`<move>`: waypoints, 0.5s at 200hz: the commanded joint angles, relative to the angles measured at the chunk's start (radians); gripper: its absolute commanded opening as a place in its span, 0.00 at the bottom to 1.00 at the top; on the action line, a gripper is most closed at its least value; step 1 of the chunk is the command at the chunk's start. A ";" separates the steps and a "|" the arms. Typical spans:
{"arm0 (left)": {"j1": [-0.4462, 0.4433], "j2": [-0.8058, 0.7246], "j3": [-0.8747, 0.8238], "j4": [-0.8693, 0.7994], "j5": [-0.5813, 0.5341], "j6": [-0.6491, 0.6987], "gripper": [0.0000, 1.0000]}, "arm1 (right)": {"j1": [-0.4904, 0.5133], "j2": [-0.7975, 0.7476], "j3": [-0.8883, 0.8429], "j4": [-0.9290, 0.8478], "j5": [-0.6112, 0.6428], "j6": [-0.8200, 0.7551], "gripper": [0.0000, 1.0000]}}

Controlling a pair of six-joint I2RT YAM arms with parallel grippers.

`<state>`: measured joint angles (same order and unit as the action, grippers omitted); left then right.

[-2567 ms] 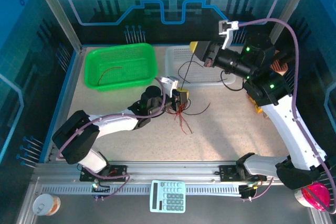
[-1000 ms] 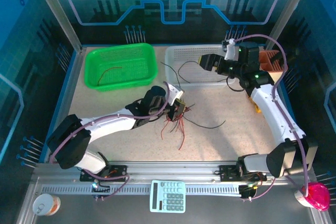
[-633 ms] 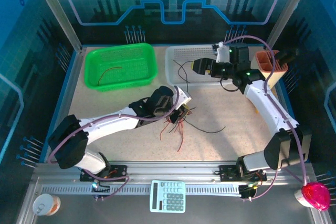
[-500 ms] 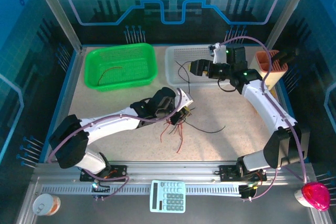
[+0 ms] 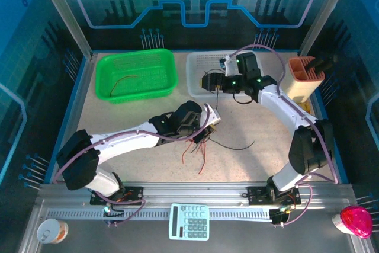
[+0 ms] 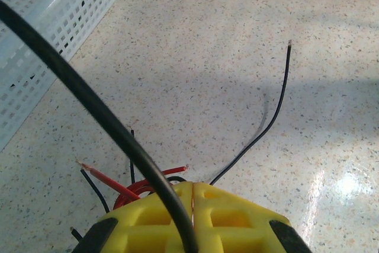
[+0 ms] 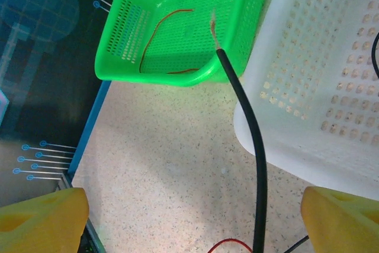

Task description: Untangle the cables

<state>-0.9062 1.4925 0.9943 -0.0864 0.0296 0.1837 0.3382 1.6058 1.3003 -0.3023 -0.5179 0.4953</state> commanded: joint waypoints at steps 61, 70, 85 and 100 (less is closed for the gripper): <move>-0.009 -0.006 -0.008 0.036 -0.036 0.002 0.02 | -0.068 -0.023 0.021 0.153 -0.153 0.137 0.00; -0.009 -0.006 -0.019 0.053 -0.044 -0.004 0.02 | -0.080 -0.047 0.025 0.152 -0.150 0.144 0.00; -0.007 -0.004 -0.035 0.083 -0.055 -0.014 0.04 | -0.095 -0.088 0.035 0.149 -0.142 0.159 0.00; -0.003 0.001 -0.049 0.105 -0.056 -0.029 0.08 | -0.100 -0.129 0.044 0.147 -0.129 0.172 0.00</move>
<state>-0.9058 1.4925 0.9840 -0.0170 -0.0250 0.1810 0.2642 1.5745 1.3033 -0.2089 -0.6468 0.6289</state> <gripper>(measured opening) 0.073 0.079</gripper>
